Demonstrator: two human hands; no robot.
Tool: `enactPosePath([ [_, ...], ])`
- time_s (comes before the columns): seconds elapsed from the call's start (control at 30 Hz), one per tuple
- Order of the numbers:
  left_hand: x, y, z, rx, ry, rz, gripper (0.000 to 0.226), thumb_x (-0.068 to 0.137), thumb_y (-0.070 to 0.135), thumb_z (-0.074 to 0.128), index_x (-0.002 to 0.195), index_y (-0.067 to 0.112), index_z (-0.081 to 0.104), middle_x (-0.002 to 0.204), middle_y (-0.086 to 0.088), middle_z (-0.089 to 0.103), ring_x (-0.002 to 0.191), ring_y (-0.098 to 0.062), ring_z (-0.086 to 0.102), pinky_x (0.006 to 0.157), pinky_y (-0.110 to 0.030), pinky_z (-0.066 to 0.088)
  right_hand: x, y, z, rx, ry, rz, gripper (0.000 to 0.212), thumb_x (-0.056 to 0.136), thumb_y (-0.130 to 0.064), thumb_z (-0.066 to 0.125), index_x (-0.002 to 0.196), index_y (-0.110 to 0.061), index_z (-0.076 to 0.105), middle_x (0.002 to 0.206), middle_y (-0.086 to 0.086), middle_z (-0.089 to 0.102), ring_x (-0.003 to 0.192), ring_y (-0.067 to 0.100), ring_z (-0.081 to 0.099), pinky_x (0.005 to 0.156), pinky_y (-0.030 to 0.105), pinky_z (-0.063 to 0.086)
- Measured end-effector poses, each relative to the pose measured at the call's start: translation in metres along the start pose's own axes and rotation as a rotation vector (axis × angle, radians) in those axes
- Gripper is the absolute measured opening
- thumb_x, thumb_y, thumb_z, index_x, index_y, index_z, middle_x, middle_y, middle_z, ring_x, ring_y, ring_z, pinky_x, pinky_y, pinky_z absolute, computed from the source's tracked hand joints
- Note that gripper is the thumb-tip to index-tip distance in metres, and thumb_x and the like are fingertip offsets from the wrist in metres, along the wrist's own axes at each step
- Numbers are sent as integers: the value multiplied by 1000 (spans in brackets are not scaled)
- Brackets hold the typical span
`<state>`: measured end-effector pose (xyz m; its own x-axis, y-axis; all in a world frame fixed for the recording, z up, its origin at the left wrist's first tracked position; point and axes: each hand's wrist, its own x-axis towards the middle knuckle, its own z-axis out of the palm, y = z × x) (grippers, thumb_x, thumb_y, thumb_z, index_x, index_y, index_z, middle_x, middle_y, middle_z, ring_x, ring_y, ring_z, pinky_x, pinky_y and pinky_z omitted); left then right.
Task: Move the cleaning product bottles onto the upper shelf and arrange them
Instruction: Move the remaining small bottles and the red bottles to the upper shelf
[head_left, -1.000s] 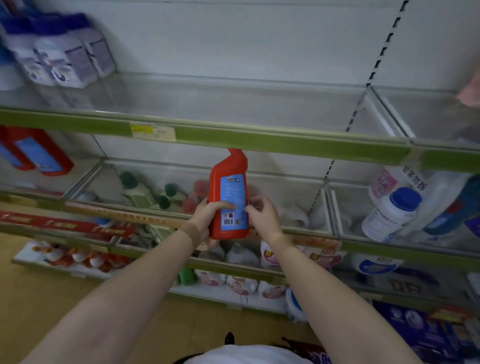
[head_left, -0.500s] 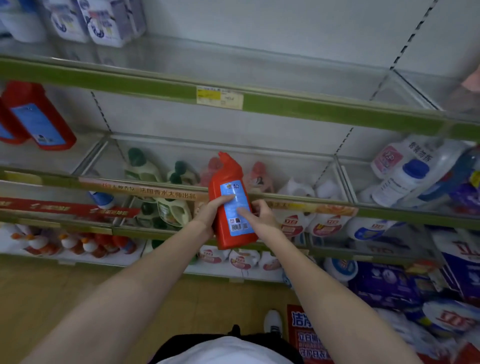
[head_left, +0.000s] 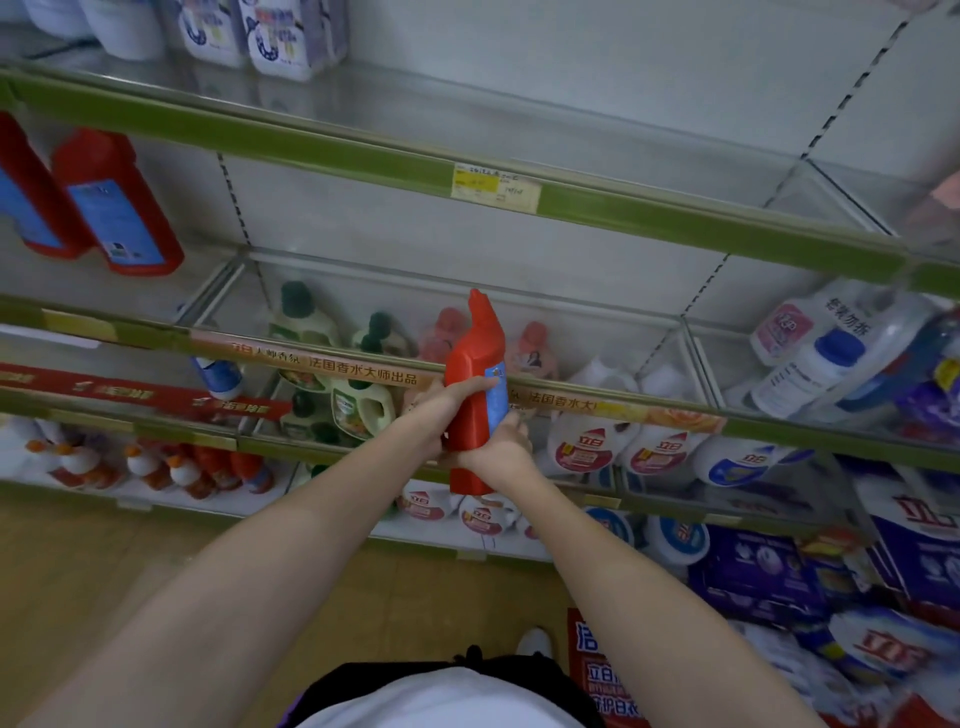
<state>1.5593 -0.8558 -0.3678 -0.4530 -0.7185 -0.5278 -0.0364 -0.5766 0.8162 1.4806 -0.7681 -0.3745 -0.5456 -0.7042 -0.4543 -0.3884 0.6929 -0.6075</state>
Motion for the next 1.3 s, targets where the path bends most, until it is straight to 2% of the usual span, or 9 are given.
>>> enactPosePath([
  [0.2, -19, 20, 4, 45, -55, -29, 86, 60, 51, 90, 130, 23, 49, 118, -7, 66, 102, -27, 67, 81, -43, 58, 0, 1, -5, 152, -28, -16, 107, 53, -38, 90, 141, -21, 32, 127, 4, 53, 112, 26, 59, 96, 48, 54],
  [0.27, -20, 23, -1, 27, -76, -26, 92, 62, 61, 87, 134, 21, 47, 123, -9, 65, 107, -30, 66, 91, -49, 56, -1, 3, -11, 224, -125, -37, 100, 53, -34, 89, 137, -24, 37, 119, 1, 59, 105, 22, 62, 92, 46, 56],
  [0.43, -14, 25, -21, -155, -28, -71, 56, 81, 55, 75, 112, 12, 55, 111, -15, 67, 105, -31, 65, 99, -47, 50, -8, 7, -23, 362, -445, -15, 87, 57, -19, 81, 137, -19, 47, 122, 9, 65, 109, 30, 65, 91, 47, 58],
  [0.5, -13, 27, -28, -219, 4, -98, 65, 76, 57, 79, 114, 8, 59, 106, -16, 71, 99, -31, 68, 90, -44, 54, -14, 8, -23, 382, -510, -13, 77, 58, -13, 75, 132, -15, 54, 120, 13, 68, 109, 33, 66, 95, 49, 58],
  [0.63, -5, 24, -38, -204, 79, -109, 108, 40, 62, 94, 126, 10, 57, 102, -16, 76, 90, -34, 75, 88, -53, 58, -23, 8, -19, 408, -585, -26, 72, 50, -9, 68, 122, -9, 63, 112, 14, 73, 106, 33, 68, 89, 43, 59],
  [0.8, -7, 32, -48, -164, 204, -13, 94, 53, 53, 94, 124, 7, 53, 101, -14, 75, 79, -27, 76, 69, -39, 62, -19, 10, -11, 455, -569, -26, 85, 42, -9, 65, 126, 2, 61, 115, 22, 72, 106, 37, 70, 85, 43, 59],
  [0.93, -7, 32, -56, -121, 239, -4, 78, 61, 51, 91, 114, 9, 52, 100, -14, 73, 83, -28, 75, 80, -44, 62, -19, 8, -6, 475, -550, -24, 94, 32, -17, 73, 125, -4, 62, 112, 18, 74, 105, 38, 71, 89, 48, 59],
  [1.17, -6, 36, -61, -61, 258, -27, 65, 65, 49, 90, 103, 12, 51, 96, -13, 72, 82, -29, 73, 77, -42, 61, -28, 4, 8, 562, -515, 11, 86, 41, -16, 77, 125, -6, 62, 109, 16, 76, 99, 36, 74, 74, 40, 60],
  [1.3, -9, 36, -61, -69, 288, -24, 60, 71, 50, 86, 102, 13, 51, 93, -11, 70, 80, -27, 72, 67, -36, 58, -31, 5, 11, 598, -488, 20, 68, 68, -28, 88, 126, -12, 59, 103, 10, 78, 91, 28, 77, 70, 36, 61],
])
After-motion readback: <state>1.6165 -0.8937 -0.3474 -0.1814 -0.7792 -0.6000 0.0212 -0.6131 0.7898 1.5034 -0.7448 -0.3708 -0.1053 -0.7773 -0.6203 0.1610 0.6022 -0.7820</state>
